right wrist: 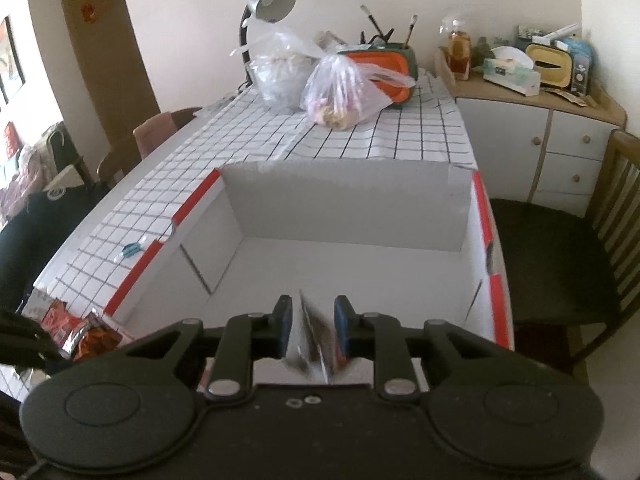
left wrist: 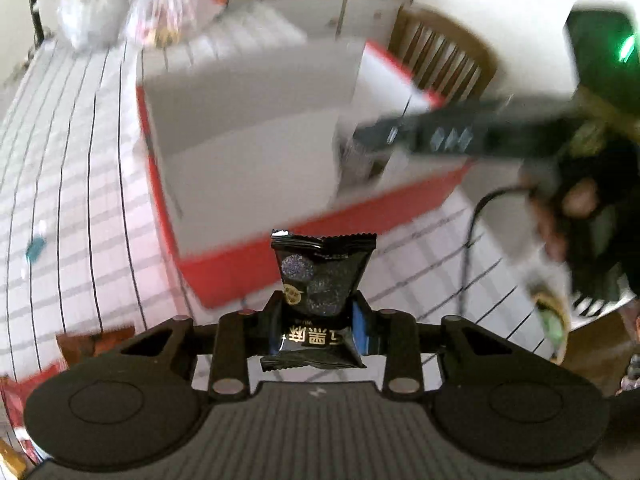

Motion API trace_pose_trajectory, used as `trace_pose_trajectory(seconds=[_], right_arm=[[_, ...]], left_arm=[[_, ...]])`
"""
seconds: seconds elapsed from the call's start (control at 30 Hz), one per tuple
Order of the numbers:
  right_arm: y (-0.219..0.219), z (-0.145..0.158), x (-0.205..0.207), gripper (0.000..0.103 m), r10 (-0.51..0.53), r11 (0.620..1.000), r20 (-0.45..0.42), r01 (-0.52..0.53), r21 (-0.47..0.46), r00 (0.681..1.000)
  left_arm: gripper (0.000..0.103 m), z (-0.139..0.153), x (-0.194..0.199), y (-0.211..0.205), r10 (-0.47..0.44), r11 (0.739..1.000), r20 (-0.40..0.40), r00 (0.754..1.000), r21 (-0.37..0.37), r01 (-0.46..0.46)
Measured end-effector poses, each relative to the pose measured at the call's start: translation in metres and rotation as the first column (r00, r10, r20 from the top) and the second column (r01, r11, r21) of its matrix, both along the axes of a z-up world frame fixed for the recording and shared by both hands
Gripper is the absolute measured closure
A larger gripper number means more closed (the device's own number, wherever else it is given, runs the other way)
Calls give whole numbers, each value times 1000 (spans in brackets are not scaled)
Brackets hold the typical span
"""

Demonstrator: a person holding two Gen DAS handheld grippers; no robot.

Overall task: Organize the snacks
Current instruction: 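Open the right tool over the box while the left tool drops its packet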

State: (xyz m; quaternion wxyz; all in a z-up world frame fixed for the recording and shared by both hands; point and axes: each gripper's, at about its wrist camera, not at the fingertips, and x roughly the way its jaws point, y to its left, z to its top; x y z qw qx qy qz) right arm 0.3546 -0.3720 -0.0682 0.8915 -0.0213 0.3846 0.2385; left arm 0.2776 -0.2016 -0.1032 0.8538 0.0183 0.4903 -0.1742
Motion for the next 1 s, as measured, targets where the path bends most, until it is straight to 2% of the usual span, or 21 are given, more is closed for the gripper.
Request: trace_pose_trajectory(seconds=[0.1, 0.23, 0.53, 0.67, 0.73, 0.8, 0.83, 0.9, 1.0], right_arm=[[-6, 5, 1, 74, -13, 1000, 6, 13, 12, 1000], [-16, 10, -1, 72, -28, 999, 12, 28, 16, 1000], [-29, 17, -10, 66, -45, 999, 9, 44, 19, 999], [-29, 20, -15, 57, -43, 999, 11, 43, 28, 999], [-29, 23, -18, 51, -40, 999, 15, 39, 30, 999], [-27, 26, -21, 45, -32, 999, 19, 31, 35, 999], [-26, 28, -23, 43, -26, 999, 20, 26, 39, 999], [-23, 32, -27, 34, -13, 999, 28, 12, 43, 1000], [-17, 39, -34, 30, 11, 999, 35, -13, 50, 999]], left_arm=[[70, 20, 9, -5, 5, 1000, 43, 999, -26, -4], [70, 29, 36, -12, 54, 999, 61, 997, -6, -54], [69, -4, 93, -7, 185, 981, -35, 982, 68, -183], [68, -6, 93, -6, 209, 975, -36, 977, 82, -205], [62, -4, 90, -7, 214, 974, -43, 976, 82, -210], [48, -1, 86, -6, 220, 974, -36, 975, 70, -217], [47, 1, 84, -5, 222, 973, -29, 974, 65, -220], [47, 6, 79, -4, 222, 974, -20, 975, 57, -220], [47, 17, 65, -1, 218, 974, 7, 976, 56, -218]])
